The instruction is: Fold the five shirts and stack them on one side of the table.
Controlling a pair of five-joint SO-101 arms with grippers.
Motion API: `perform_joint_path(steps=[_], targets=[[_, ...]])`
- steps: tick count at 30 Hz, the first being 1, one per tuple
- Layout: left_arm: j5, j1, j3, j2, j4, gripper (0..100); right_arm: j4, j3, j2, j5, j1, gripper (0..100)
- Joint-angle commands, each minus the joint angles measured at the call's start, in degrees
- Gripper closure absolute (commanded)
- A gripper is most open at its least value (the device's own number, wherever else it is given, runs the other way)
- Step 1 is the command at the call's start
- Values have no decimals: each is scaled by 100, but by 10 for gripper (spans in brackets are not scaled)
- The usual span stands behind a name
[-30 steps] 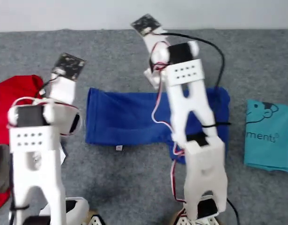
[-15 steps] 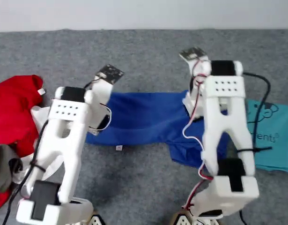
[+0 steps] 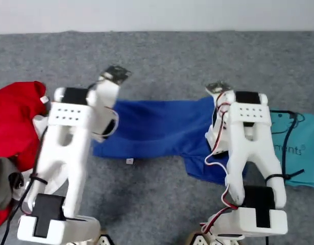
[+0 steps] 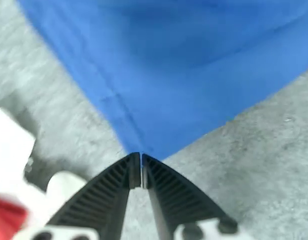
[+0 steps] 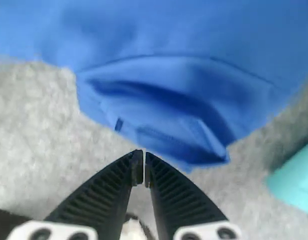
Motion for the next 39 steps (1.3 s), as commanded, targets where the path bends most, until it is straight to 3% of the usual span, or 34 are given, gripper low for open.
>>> perform_joint_path(steps=[1, 7, 16, 19, 23, 30, 34, 39], targets=[[-9, -431, -479, -44, 290, 983, -602, 281, -259, -44, 22, 985], [-9, -677, -558, -193, 352, 984, -919, 1116, -251, -44, -769, 985], [-9, -677, -549, -501, 352, 984, -505, 1407, -321, -229, -2079, 985], [-9, -686, -549, -545, 352, 984, 119, 826, -400, 35, -2026, 985], [-9, -686, -549, -545, 352, 984, 391, -114, -725, 220, -1393, 985], [-9, -686, -549, -545, 352, 984, -479, -369, -259, 501, -558, 985], [-9, -686, -549, -545, 352, 984, -523, -264, 576, 448, -611, 985], [-9, -686, -549, -510, 352, 984, -84, -273, 1411, 62, -1323, 985]])
